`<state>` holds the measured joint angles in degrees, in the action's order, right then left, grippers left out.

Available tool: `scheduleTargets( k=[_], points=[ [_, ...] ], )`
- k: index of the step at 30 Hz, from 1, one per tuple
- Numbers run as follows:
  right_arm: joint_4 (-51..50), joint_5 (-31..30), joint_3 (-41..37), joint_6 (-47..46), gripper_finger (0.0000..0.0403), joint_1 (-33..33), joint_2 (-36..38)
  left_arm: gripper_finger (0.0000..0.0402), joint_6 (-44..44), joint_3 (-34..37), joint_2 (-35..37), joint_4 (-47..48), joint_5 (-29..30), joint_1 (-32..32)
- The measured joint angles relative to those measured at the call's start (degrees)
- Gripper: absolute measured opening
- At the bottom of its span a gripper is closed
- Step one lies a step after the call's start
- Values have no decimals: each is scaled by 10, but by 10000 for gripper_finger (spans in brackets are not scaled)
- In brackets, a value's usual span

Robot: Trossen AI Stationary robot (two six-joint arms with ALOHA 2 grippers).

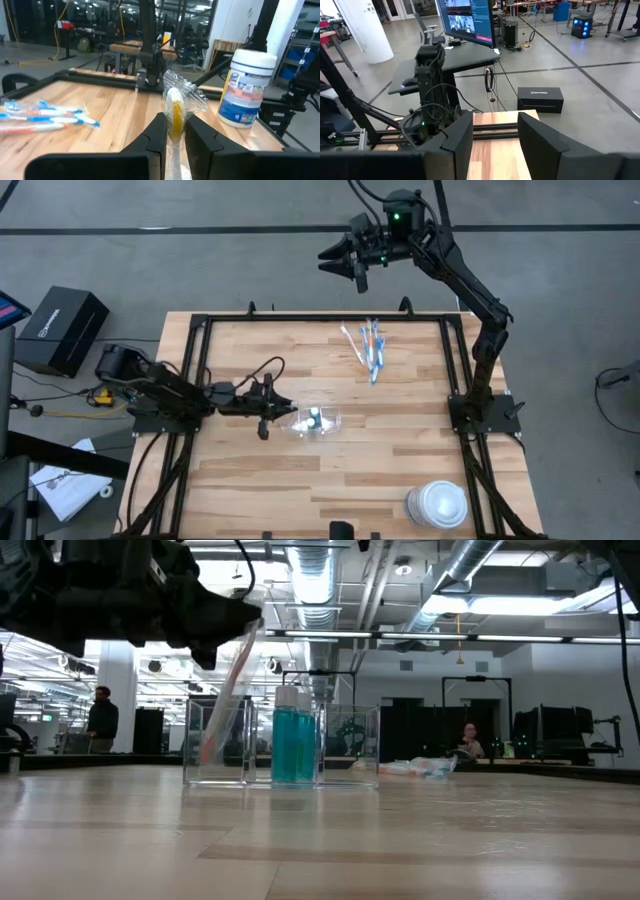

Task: Pick & Place toothbrushing station
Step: Put the top left orange toothbrush into the transparent organizer

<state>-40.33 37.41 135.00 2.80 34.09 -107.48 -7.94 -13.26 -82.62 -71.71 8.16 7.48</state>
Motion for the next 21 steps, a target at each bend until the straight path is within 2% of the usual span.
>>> scheduleTargets(
  k=[6,11,18,21],
  points=[
    [-1,1,0,6,142,0,0,38,0,0,-30,-29,-2,4],
    [-3,2,0,10,141,0,0,66,-4,0,-44,-31,-2,4],
    [-13,3,0,23,143,-4,0,53,-8,0,-45,-38,-2,4],
    [-13,3,0,23,143,-3,0,61,-22,0,-45,-43,-1,2]
  ],
)
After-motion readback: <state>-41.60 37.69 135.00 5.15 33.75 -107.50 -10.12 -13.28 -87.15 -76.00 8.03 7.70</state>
